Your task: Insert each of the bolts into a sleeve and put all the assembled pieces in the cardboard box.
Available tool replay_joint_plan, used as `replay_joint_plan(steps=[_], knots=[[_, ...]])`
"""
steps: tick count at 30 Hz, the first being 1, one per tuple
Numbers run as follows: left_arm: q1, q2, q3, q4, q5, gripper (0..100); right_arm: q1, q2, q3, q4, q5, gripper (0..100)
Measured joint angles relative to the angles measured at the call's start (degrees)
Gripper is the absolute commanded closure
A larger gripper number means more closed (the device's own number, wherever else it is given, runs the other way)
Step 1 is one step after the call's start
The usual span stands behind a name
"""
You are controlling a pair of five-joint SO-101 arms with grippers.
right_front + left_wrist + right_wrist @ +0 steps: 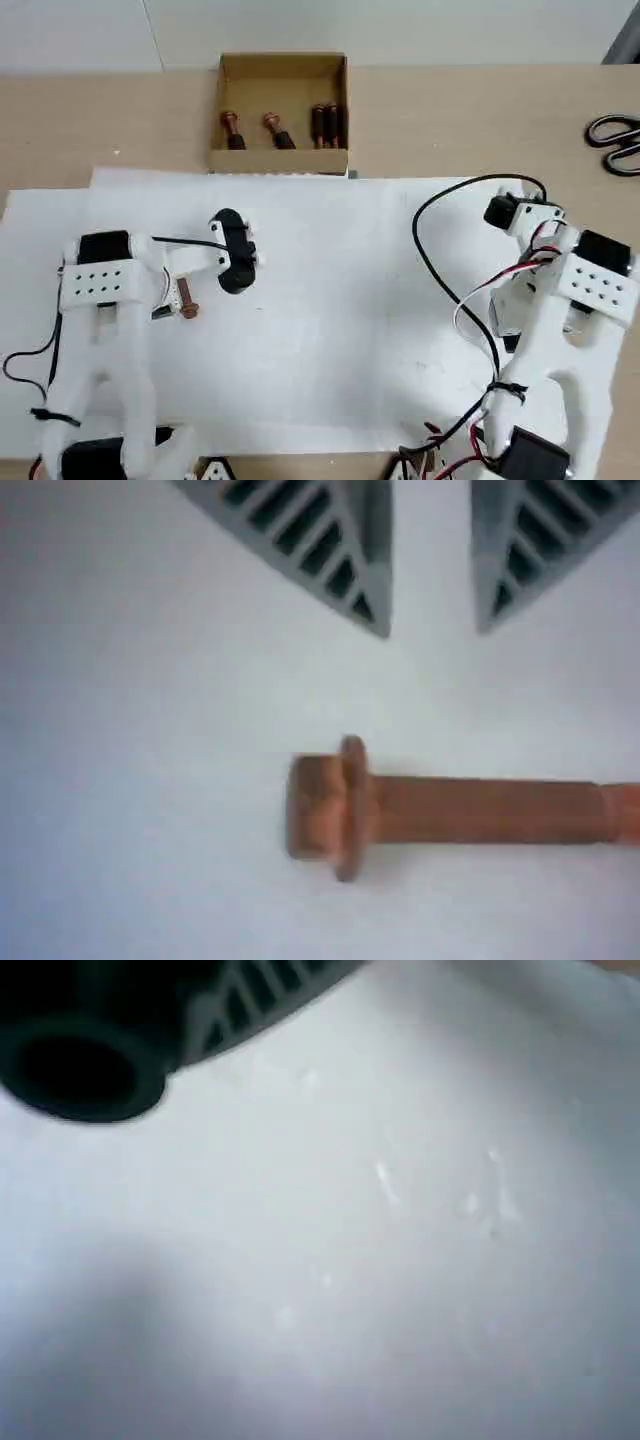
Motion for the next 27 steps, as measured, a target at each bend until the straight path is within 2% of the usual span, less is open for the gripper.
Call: replay_joint_plan(steps=[4, 12, 27], knots=[[-0.18, 5.98, 0.09, -5.54, 0.00, 94, 0.00, 0.00, 0.09, 0.00, 0.00, 98.8], [-0.18, 16.00, -7.03, -6.77, 0.00, 94, 0.00, 0.00, 0.09, 0.00, -1.14, 98.8], [0.88, 16.79, -9.14, 5.36, 0.00, 94, 0.00, 0.00, 0.09, 0.00, -1.32, 98.8]])
